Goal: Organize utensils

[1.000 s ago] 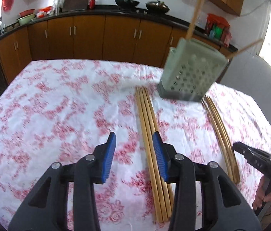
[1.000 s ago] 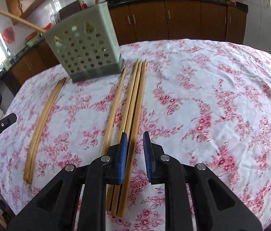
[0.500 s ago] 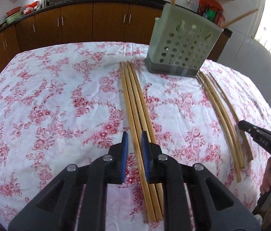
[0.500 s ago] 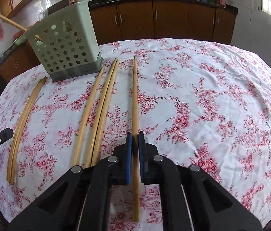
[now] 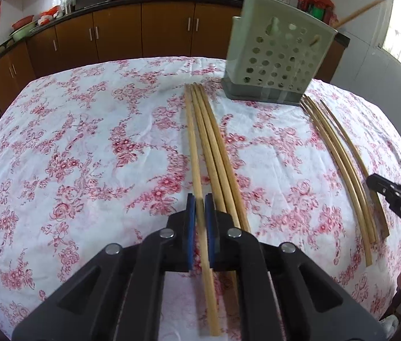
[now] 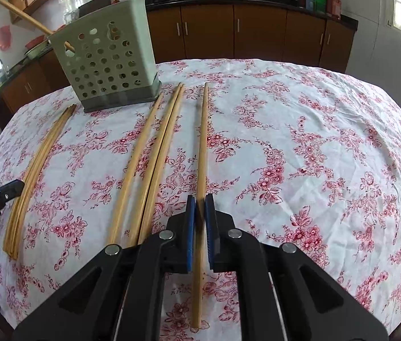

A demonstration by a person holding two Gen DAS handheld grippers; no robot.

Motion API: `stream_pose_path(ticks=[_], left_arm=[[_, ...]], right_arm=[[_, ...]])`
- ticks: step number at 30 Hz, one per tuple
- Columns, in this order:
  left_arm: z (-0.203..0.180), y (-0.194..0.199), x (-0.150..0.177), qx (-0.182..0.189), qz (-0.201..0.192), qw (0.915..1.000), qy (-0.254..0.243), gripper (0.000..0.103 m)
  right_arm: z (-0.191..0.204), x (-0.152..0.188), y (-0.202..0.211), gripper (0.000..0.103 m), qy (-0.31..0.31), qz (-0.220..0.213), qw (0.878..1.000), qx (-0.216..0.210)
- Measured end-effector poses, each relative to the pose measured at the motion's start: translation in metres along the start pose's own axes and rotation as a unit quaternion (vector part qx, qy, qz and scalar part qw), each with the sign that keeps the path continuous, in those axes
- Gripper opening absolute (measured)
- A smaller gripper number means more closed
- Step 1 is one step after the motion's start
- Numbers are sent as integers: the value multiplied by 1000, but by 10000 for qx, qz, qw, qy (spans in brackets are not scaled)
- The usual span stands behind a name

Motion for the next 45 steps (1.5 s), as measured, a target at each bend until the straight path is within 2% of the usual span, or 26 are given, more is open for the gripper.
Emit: stream_pose_path(ticks=[4,9,14,20,45], left_arm=[[30,-1,-12,-283,-35,9994,184,8],[57,2,-17,-322,-127,9982,481,9],[56,2,-16,-396,-206,9982,403,9],[59,2,-16,-189,-249,9977,606,10],[58,2,-17,-219,-240,9977,594,11]], right_arm=[[-13,-5,-4,8,-112,-43,9998,157],[-31,-11,-9,8,-304,-100,9991,293],[-31,-11,-9,8,-301,-109,9991,294],[-31,-11,-9,8,-310,-105,9991,282],[-31,-11,-10,8,-292,-100,9990,315]])
Point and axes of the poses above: each gripper's, at about its wrist camera, not at the fingertips, and y roughly against the way its jaws point, z to its left, x to its underside, the point moved 9 cm from there along -y, roughly the way its jaws point, and after that the axes turned 6 degrees about x, right-handed, at the moved point
